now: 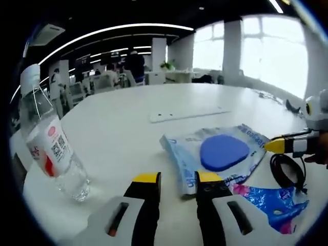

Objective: Arrange the tabletop items into an orderly group along one side of the table until the central work area is clear of visible clutter.

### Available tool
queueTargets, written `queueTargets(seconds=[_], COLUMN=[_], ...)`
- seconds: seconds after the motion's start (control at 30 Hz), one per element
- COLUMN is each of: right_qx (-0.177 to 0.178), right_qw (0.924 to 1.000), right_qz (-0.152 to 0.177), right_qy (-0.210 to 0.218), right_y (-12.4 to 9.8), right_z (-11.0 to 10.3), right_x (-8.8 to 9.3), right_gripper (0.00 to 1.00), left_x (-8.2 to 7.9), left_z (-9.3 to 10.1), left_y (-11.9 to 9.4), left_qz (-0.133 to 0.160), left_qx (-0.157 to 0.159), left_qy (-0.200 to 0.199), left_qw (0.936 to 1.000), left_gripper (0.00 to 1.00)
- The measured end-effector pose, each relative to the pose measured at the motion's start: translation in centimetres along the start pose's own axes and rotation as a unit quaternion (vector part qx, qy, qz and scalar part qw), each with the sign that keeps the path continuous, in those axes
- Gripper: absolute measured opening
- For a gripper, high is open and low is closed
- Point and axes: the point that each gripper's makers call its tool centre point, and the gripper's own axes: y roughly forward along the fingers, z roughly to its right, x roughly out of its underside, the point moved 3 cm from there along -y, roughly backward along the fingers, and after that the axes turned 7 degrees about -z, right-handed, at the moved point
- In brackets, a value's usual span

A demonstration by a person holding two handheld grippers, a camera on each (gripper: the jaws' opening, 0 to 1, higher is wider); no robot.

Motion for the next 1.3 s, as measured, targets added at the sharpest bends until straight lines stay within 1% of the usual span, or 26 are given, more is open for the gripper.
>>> queueTargets(seconds=[0.07,0.13,0.2,0.23,0.27,0.33,0.37,0.43,0.47,0.53,0.57,0.63,0.73,0.77,0.8,0.83,0.9,1.0,1.07,1.3], right_qx=[0.000,-0.002,0.002,0.005,0.005,0.004,0.003,0.000,-0.003,-0.009,-0.012,-0.014,-0.028,-0.035,-0.052,-0.060,-0.069,-0.075,-0.077,-0.097], right_qw=[1.0000,0.9999,0.9998,0.9997,0.9997,0.9996,0.9996,0.9996,0.9996,0.9993,0.9991,0.9987,0.9984,0.9984,0.9982,0.9979,0.9974,0.9970,0.9967,0.9948], right_qz=[0.007,0.012,0.015,0.017,0.018,0.018,0.017,0.007,0.004,-0.002,-0.007,-0.011,-0.017,-0.017,-0.015,-0.014,-0.016,-0.012,-0.016,-0.021], right_qy=[-0.004,-0.006,-0.010,-0.014,-0.016,-0.020,-0.023,-0.026,-0.029,-0.037,-0.041,-0.048,-0.046,-0.040,-0.027,-0.021,-0.011,-0.015,-0.021,-0.026], right_y=[-0.3,-0.7,-1.2,-1.6,-1.8,-2.4,-2.6,-3.2,-3.5,-4.3,-4.5,-4.9,-5.6,-5.8,-6.0,-6.2,-6.6,-7.4,-7.8,-9.7], right_z=[0.0,-0.1,-0.1,-0.1,-0.1,-0.2,-0.3,-0.6,-0.7,-1.3,-1.4,-1.8,-2.6,-2.9,-3.6,-3.9,-4.4,-5.0,-5.3,-6.5], right_x=[-0.4,-0.8,-1.0,-1.1,-1.2,-1.2,-1.2,-1.0,-0.8,-0.4,-0.2,0.0,0.2,0.3,0.3,0.4,0.5,0.6,0.8,1.4], right_gripper=[0.24,0.28,0.32,0.34,0.37,0.44,0.49,0.58,0.63,0.65,0.67,0.72,0.79,0.82,0.84,0.87,0.90,0.90,0.90,0.89], left_x=[-0.8,-0.9,-1.0,-1.1,-1.2,-1.3,-1.3,-1.8,-1.7,-1.6,-1.5,-1.4,-1.1,-1.2,-1.4,-1.4,-1.5,-1.5,-1.4,-0.8], left_z=[0.2,0.0,0.0,0.0,0.1,0.1,0.2,0.8,1.0,1.1,1.1,1.2,1.4,1.5,1.6,1.7,1.8,2.0,2.0,2.2], left_y=[-0.3,-0.7,-1.0,-1.2,-1.4,-1.9,-2.1,-2.6,-2.9,-3.6,-3.8,-4.4,-5.1,-5.6,-5.9,-6.3,-6.9,-7.9,-8.5,-10.2], left_qz=[0.025,0.018,0.019,0.021,0.021,0.023,0.025,0.043,0.037,0.033,0.031,0.036,0.034,0.043,0.056,0.060,0.067,0.069,0.069,0.066], left_qx=[0.015,0.010,0.009,0.012,0.014,0.016,0.018,0.043,0.050,0.050,0.049,0.051,0.056,0.056,0.057,0.058,0.059,0.061,0.061,0.070], left_qy=[-0.015,-0.006,0.008,0.007,0.006,0.004,0.004,-0.023,-0.029,-0.015,-0.010,-0.006,-0.008,-0.008,-0.007,-0.005,0.005,0.014,0.019,0.016], left_qw=[0.9995,0.9998,0.9998,0.9997,0.9996,0.9996,0.9995,0.9979,0.9976,0.9981,0.9983,0.9980,0.9978,0.9975,0.9968,0.9965,0.9960,0.9957,0.9956,0.9952], left_gripper=[0.36,0.40,0.45,0.48,0.52,0.57,0.60,0.68,0.72,0.78,0.82,0.88,0.93,0.95,0.97,0.99,1.00,0.99,1.00,0.99])
